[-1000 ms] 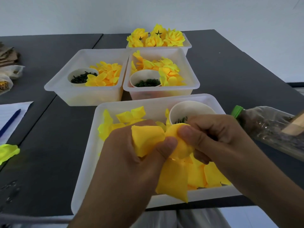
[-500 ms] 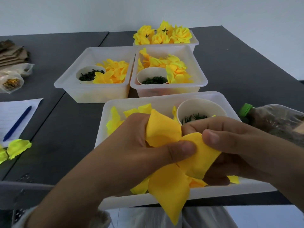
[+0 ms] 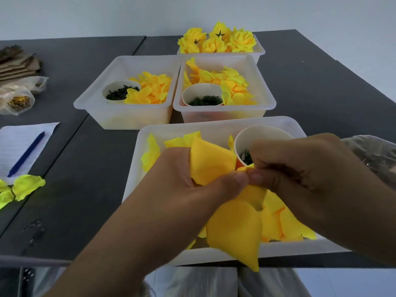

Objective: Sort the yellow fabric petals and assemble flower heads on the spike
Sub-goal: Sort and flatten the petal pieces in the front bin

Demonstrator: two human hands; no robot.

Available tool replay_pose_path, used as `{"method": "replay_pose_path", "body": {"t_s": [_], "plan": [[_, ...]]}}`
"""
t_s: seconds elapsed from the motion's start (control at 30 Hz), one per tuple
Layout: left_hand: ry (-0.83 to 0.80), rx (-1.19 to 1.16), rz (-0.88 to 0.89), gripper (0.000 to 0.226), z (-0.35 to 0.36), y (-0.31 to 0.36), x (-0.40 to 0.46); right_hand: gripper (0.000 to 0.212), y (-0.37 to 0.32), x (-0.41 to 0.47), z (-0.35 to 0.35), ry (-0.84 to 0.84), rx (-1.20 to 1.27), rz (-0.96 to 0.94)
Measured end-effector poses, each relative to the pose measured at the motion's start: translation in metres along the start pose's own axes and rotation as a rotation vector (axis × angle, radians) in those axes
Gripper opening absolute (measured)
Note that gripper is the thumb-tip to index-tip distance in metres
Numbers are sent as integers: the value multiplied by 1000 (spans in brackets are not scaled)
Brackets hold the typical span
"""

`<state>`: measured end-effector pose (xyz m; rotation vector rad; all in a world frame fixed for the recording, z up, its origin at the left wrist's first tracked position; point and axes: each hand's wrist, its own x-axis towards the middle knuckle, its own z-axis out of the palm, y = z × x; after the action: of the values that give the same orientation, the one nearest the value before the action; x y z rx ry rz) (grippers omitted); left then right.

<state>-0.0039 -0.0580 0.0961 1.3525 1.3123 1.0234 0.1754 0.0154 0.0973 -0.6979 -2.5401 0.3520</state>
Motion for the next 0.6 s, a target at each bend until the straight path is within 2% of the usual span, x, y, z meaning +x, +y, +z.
{"method": "replay_pose_path", "body": {"t_s": [0.07,0.1,0.2,0.23,0.27,0.37,0.53,0.6], "plan": [[38,50,58,19,-2,1,1,30,0,-3,1,25,37,-6],[41,109,104,20,-3,2,3,31,1,-5,1,4,187,16],[-17,265,185,26,-4,0,6,32,3,-11,2,-224,969,251],[-23,284,172,25,-4,-1,7,30,7,-12,3,-288,1118,348],[-13,262,146,24,-6,-1,8,30,11,-13,6,-304,1161,411],[9,-48,-7,29,-12,-3,9,31,17,-14,12,-196,1186,488],[-2,-681,-206,61,-5,-8,7,29,12,-16,21,-47,1365,389],[106,-910,-274,50,0,-11,7,31,10,-19,25,4,1383,384]]}}
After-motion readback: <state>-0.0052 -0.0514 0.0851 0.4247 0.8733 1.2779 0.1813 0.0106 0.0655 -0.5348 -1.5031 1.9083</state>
